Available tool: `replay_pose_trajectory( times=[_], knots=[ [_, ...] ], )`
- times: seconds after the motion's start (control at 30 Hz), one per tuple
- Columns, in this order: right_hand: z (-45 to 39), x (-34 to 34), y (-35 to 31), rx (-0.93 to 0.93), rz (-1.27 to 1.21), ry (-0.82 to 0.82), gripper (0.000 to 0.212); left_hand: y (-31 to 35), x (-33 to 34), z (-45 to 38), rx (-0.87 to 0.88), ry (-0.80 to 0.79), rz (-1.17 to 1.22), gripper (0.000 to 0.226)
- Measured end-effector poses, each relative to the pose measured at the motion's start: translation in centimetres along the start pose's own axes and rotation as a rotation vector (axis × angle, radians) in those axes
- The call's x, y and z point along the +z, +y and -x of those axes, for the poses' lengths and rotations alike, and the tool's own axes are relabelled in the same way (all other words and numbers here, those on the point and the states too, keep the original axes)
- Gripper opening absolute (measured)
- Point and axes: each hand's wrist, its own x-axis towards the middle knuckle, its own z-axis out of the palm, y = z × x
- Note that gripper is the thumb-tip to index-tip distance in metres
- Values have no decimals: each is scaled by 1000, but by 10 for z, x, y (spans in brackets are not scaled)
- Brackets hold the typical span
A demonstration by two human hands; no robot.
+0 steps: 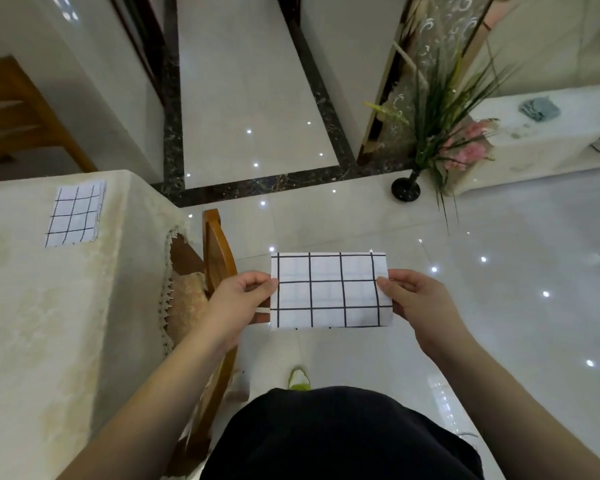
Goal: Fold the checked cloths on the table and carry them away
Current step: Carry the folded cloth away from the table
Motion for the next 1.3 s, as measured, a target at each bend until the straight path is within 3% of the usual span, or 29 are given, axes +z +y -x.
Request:
replay_pose_trajectory(
  times=[0.3,0.8,1.07,1.3],
  knots=[
    [-103,40,-55,0,82,-148,4,41,-11,-57,6,138,104,10],
    [-311,82,-153,5,240,-462,15,131,18,-171,-102,432,208,12],
    [-365,159,-186,-15,375,-679,25,153,-6,-193,-99,646,377,15],
    [-382,262,-208,-51,491,-835,18,145,-55,-207,-113,781,557,16]
  ],
)
